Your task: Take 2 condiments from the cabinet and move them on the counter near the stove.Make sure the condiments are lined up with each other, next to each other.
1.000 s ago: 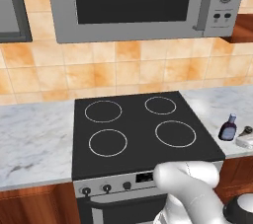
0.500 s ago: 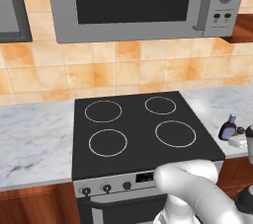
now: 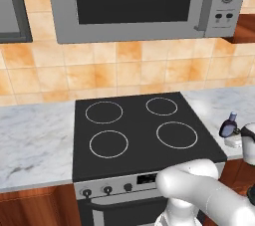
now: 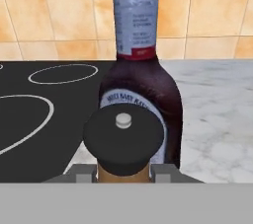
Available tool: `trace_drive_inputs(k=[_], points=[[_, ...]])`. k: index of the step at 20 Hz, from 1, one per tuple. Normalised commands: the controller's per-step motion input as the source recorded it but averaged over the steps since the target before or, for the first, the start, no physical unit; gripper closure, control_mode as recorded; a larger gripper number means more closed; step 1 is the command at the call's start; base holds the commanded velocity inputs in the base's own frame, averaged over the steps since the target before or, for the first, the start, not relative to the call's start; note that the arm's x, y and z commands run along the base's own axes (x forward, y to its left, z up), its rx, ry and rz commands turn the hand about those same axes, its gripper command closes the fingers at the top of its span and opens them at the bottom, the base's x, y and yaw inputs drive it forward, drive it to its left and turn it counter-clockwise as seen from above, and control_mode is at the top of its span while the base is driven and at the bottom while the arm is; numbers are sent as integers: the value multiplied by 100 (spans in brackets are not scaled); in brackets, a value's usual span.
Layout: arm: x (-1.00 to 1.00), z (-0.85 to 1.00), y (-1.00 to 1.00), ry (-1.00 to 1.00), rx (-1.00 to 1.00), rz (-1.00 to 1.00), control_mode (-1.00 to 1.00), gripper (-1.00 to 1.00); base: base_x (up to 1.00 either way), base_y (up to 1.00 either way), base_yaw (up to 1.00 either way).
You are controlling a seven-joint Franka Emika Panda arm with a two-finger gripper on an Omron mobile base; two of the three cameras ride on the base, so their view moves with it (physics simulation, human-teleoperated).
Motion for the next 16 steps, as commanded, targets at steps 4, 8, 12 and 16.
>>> trace_drive_inputs(k=[4, 8, 12, 16], points=[[8, -16, -3, 0, 0, 0, -100, 100, 0, 0, 0], [0, -4, -6, 0, 0, 0, -100, 100, 0, 0, 0], [0, 0, -4, 0, 0, 0, -100, 100, 0, 0, 0], [0, 0, 0, 0, 0, 0, -100, 100, 0, 0, 0]])
